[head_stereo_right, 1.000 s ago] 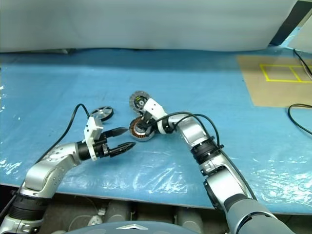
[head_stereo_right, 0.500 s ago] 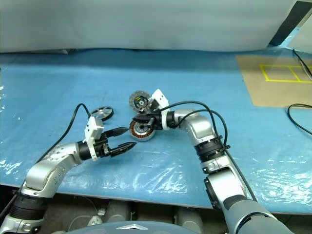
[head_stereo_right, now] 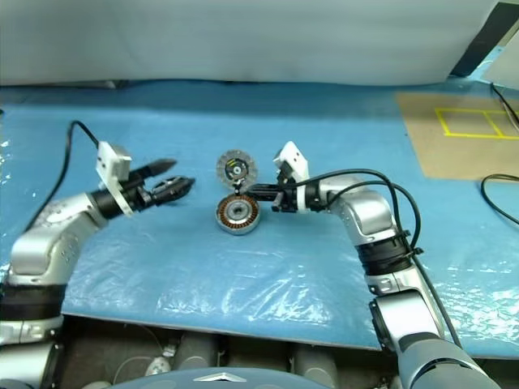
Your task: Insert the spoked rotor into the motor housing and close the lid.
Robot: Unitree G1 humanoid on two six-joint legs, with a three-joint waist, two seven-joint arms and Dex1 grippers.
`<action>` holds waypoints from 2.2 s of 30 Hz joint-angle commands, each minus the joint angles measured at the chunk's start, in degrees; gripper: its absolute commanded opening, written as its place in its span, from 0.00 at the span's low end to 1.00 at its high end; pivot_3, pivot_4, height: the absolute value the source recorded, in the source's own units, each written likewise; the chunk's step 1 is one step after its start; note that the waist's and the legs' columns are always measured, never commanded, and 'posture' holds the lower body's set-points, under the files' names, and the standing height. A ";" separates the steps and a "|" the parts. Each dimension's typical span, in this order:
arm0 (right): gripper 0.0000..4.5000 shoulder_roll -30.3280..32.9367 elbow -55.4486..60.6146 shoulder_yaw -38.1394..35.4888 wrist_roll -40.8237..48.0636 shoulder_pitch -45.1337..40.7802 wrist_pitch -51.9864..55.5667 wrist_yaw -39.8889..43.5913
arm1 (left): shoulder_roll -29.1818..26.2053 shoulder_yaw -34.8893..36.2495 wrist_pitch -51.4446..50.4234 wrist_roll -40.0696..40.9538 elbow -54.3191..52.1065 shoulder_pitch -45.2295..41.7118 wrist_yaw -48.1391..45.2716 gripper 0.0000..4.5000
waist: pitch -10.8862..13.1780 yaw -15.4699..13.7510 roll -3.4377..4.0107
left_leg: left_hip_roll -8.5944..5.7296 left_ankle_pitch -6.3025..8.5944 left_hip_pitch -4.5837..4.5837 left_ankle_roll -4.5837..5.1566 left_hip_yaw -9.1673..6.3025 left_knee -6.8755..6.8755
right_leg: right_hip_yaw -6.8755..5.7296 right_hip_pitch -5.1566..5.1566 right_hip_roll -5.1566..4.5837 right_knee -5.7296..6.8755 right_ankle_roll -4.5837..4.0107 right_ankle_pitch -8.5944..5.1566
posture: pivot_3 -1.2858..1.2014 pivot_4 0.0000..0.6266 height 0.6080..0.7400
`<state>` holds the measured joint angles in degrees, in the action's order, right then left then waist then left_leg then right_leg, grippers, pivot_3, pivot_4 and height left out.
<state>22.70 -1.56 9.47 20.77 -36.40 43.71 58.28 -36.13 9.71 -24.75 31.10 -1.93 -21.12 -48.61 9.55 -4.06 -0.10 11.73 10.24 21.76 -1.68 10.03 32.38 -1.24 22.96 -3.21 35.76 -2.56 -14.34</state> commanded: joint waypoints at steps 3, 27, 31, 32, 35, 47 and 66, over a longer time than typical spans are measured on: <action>0.01 1.38 2.53 -1.98 1.19 1.56 0.65 -2.49 | -8.42 -5.81 10.71 -10.94 16.74 -12.23 -11.06 0.91 | 0.00 0.00 0.00 | -0.02 -0.01 0.00 0.00 -0.03 0.03 | 0.00 0.01 0.06 0.02 0.00 0.00 | 0.52 0.24 1.00; 0.01 7.27 16.68 -6.84 3.68 16.40 6.17 -12.98 | -2.25 -25.01 30.92 -40.92 72.49 -46.68 -29.23 0.91 | 0.04 -1.74 -0.08 | -0.02 0.00 0.22 -0.04 -0.20 -0.03 | -0.21 0.06 -0.09 0.01 0.04 0.03 | 0.52 0.24 1.00; 0.01 7.62 17.09 -6.60 3.47 17.22 6.01 -13.79 | -1.84 -24.20 31.00 -41.63 73.57 -46.27 -26.12 0.91 | 0.05 -1.76 -0.09 | -0.03 0.00 0.23 -0.04 -0.22 -0.03 | -0.21 0.06 -0.10 0.01 0.05 0.03 | 0.52 0.24 1.00; 0.01 7.88 17.03 -6.21 3.18 17.47 5.64 -13.77 | -1.79 -24.03 30.89 -41.80 73.89 -46.28 -25.12 0.91 | 0.05 -1.78 -0.10 | -0.02 0.00 0.23 -0.04 -0.23 -0.02 | -0.21 0.06 -0.10 0.01 0.05 0.04 | 0.52 0.24 1.00; 0.01 8.33 16.92 -5.64 2.91 18.06 5.02 -13.56 | -1.90 -23.43 31.05 -42.01 74.42 -46.33 -23.50 0.91 | 0.05 -1.82 -0.10 | -0.02 0.00 0.23 -0.03 -0.25 -0.02 | -0.21 0.05 -0.10 0.01 0.06 0.04 | 0.52 0.24 1.00; 0.01 9.12 16.76 -4.04 2.32 18.47 4.22 -13.19 | -1.68 -17.70 26.40 -39.42 75.33 -47.11 -24.86 0.91 | 0.06 -1.84 -0.10 | -0.02 0.00 0.23 -0.03 -0.25 -0.02 | -0.21 0.05 -0.11 0.01 0.05 0.04 | 0.52 0.24 1.00; 0.01 10.91 19.39 -5.24 3.31 19.03 6.81 -14.26 | -0.60 -20.52 31.53 -45.16 75.99 -43.65 -20.69 0.91 | 0.07 -1.88 -0.13 | -0.03 0.00 0.23 -0.03 -0.58 -0.01 | -0.22 0.04 -0.12 0.01 0.07 0.05 | 0.52 0.24 1.00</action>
<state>33.17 15.58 5.72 22.97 -16.97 50.71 44.24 -36.06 -10.48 5.73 -13.47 74.47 -64.91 -69.01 9.63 -5.93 -0.23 11.70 10.25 21.99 -1.71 9.45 32.37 -1.45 23.00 -3.33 35.76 -2.49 -14.29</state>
